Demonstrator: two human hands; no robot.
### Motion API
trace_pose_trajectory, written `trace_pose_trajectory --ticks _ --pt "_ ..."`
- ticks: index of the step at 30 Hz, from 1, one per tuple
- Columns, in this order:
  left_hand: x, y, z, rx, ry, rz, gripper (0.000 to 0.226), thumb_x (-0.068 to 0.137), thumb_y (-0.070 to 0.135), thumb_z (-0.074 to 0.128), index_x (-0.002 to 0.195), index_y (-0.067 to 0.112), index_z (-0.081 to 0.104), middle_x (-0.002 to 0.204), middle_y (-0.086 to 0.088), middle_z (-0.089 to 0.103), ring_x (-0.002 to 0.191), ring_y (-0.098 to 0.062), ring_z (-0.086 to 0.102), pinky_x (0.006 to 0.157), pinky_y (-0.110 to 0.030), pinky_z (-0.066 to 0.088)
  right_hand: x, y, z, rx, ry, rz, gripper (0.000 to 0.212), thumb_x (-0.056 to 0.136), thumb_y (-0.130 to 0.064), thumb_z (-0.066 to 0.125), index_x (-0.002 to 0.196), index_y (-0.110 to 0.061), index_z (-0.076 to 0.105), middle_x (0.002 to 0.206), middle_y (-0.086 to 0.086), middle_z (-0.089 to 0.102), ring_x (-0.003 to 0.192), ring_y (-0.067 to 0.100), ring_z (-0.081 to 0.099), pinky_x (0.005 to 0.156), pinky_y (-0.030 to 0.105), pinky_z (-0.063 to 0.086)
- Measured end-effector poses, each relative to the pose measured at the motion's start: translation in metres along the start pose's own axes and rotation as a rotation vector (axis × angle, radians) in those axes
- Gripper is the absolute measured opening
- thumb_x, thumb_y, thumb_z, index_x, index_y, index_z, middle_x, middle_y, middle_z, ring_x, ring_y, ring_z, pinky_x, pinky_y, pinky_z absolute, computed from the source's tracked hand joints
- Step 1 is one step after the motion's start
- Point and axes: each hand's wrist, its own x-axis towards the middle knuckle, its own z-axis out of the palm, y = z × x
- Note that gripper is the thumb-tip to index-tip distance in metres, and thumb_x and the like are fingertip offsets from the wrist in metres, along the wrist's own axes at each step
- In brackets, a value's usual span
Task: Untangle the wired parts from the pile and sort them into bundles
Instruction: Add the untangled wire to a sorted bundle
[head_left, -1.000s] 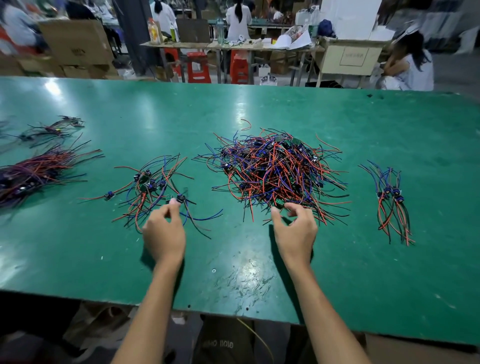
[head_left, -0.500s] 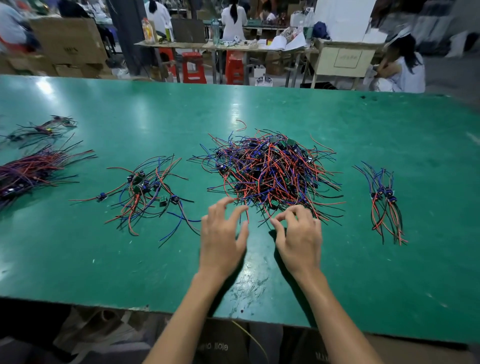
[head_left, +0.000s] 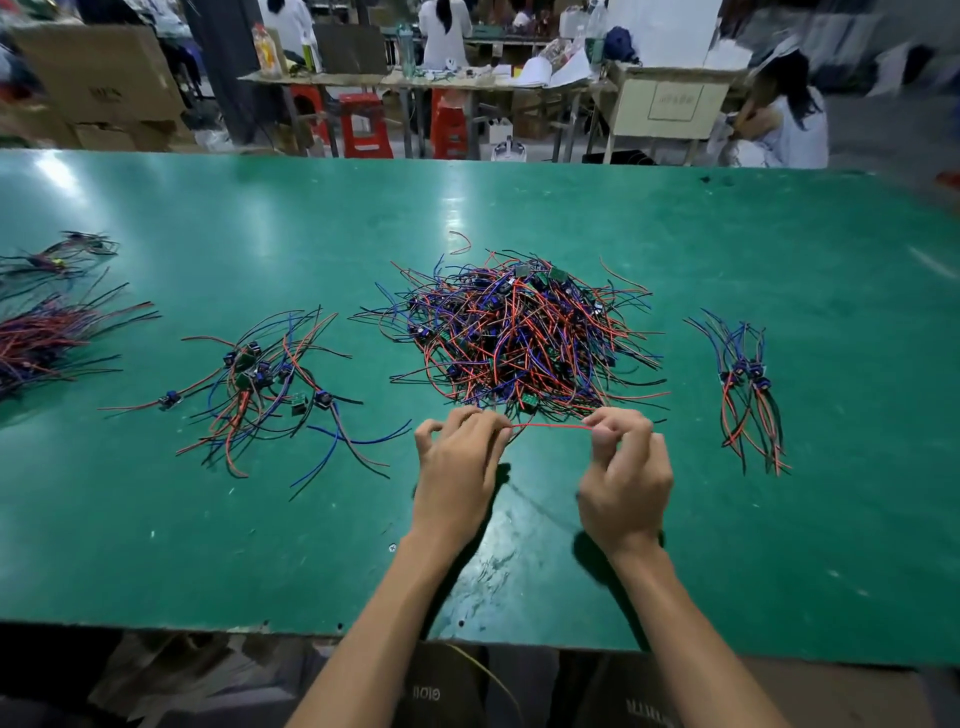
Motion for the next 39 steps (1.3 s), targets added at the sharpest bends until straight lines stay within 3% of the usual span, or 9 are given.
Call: trace_pose_trajectory --ticks 4,7,10,16,20,23,30,34,39 --pt "-0.005 0.003 -0.003 -0.089 0.148 0.097 0.011 0.099 0.023 0.06 0.096 0.015 0.068 0.088 0.005 0.067 0.084 -0.021 0.062 0.082 -0.037 0.039 0.006 0.005 -0.006 -0.09 -0.074 0.298 0.038 0.103 -0.035 0.039 0.086 -0.008 0.059 0.074 0.005 0.065 0.066 0.033 0.053 0.067 0.039 0.035" --pt "-0.011 0.0 -0.004 -0.176 0.253 0.125 0.011 0.098 0.022 0.063 0.104 0.015 0.068 0.081 0.003 0.06 0.072 -0.016 0.056 0.068 -0.036 0.049 0.007 0.011 -0.005 -0.071 -0.209 0.362 0.046 0.104 -0.045 0.036 0.086 -0.01 0.06 0.078 0.006 0.064 0.076 0.031 0.054 0.076 0.041 0.039" --pt "-0.014 -0.001 -0.007 -0.313 0.275 0.058 0.021 0.094 0.024 0.07 0.113 0.018 0.063 0.081 0.007 0.052 0.069 -0.01 0.053 0.067 -0.025 0.048 0.008 0.015 -0.003 -0.058 -0.27 0.372 0.045 0.106 -0.044 0.039 0.081 -0.012 0.057 0.073 0.002 0.064 0.076 0.03 0.055 0.077 0.04 0.039" --pt "-0.011 -0.007 -0.009 -0.449 -0.017 -0.013 0.044 0.083 0.008 0.078 0.118 0.026 0.057 0.088 0.013 0.067 0.09 -0.006 0.065 0.09 -0.029 0.047 0.008 0.027 0.0 0.093 -0.197 0.668 0.042 0.108 -0.042 0.04 0.075 -0.019 0.056 0.061 -0.012 0.066 0.064 0.001 0.06 0.063 0.025 0.041" --pt "-0.008 -0.009 -0.005 -0.389 -0.272 0.0 0.049 0.081 0.033 0.082 0.125 0.031 0.06 0.113 0.018 0.065 0.111 -0.004 0.057 0.1 -0.027 0.033 0.008 0.034 -0.001 0.186 -0.147 0.811 0.051 0.107 -0.047 0.037 0.069 -0.019 0.058 0.064 -0.008 0.069 0.07 0.017 0.066 0.071 0.036 0.049" --pt "-0.009 -0.009 -0.004 -0.197 -0.317 0.086 0.03 0.086 0.047 0.074 0.113 0.033 0.072 0.126 0.016 0.057 0.121 -0.007 0.041 0.1 -0.031 0.025 0.009 0.031 -0.001 0.248 -0.108 0.834 0.047 0.107 -0.045 0.038 0.07 -0.022 0.056 0.063 -0.007 0.069 0.068 0.02 0.066 0.075 0.04 0.053" --pt "-0.013 0.001 -0.012 -0.133 -0.046 0.142 0.027 0.08 0.042 0.079 0.094 0.021 0.071 0.089 0.015 0.068 0.091 -0.01 0.058 0.083 -0.03 0.023 0.011 0.028 -0.002 0.321 -0.02 0.852 0.036 0.11 -0.038 0.037 0.078 -0.026 0.051 0.061 -0.004 0.065 0.056 0.004 0.062 0.066 0.03 0.05" --pt "-0.015 0.002 -0.013 -0.092 0.077 0.21 0.021 0.084 0.035 0.076 0.097 0.019 0.075 0.089 0.013 0.071 0.08 -0.012 0.062 0.082 -0.029 0.023 0.01 0.031 -0.003 0.329 -0.008 0.868 0.035 0.109 -0.039 0.037 0.08 -0.026 0.051 0.059 -0.005 0.065 0.056 0.004 0.062 0.063 0.025 0.048" --pt "-0.014 0.003 -0.011 -0.126 0.091 0.212 0.023 0.085 0.009 0.077 0.108 0.006 0.075 0.086 -0.002 0.066 0.078 -0.025 0.056 0.077 -0.037 0.046 0.01 0.03 -0.003 0.322 -0.014 0.888 0.035 0.109 -0.04 0.038 0.08 -0.026 0.052 0.06 -0.006 0.065 0.059 0.008 0.063 0.068 0.034 0.052"
